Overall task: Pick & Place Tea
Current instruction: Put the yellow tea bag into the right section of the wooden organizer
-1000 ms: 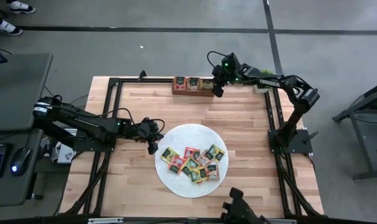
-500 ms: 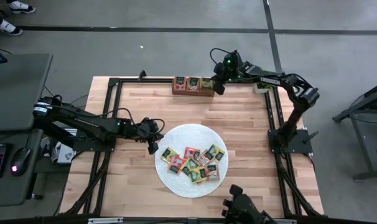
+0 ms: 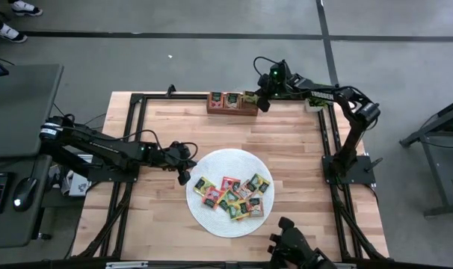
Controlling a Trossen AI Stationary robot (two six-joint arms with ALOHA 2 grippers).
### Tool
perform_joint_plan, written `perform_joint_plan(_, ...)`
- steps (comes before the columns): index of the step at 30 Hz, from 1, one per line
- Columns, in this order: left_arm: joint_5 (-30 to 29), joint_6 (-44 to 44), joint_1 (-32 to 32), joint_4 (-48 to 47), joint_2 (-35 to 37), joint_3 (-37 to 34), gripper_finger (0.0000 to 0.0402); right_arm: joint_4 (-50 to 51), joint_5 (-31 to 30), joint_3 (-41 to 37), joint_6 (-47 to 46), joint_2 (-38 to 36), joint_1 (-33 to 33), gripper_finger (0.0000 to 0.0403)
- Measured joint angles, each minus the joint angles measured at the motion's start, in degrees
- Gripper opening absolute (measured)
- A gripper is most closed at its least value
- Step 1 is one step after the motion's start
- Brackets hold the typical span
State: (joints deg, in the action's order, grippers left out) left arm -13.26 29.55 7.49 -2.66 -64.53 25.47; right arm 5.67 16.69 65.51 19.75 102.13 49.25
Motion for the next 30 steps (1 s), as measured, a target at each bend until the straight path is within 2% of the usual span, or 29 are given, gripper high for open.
perform_joint_plan(10, -0.9, 0.7, 0.0, 0.0, 0.0, 0.0, 0.0001, -0.2, 0.8, 0.0, 0.2, 0.0, 0.2, 0.0)
perform_joint_plan(16, -0.9, 0.8, 0.0, 0.0, 0.0, 0.0, 0.0001, -0.2, -1.8, 0.0, -0.2, 0.0, 0.2, 0.0011)
perform_joint_plan(30, -1.0, 1.0, 0.0, 0.0, 0.0, 0.0, 0.0001, -0.2, -1.7, 0.0, -2.8, -0.1, 0.2, 0.0081)
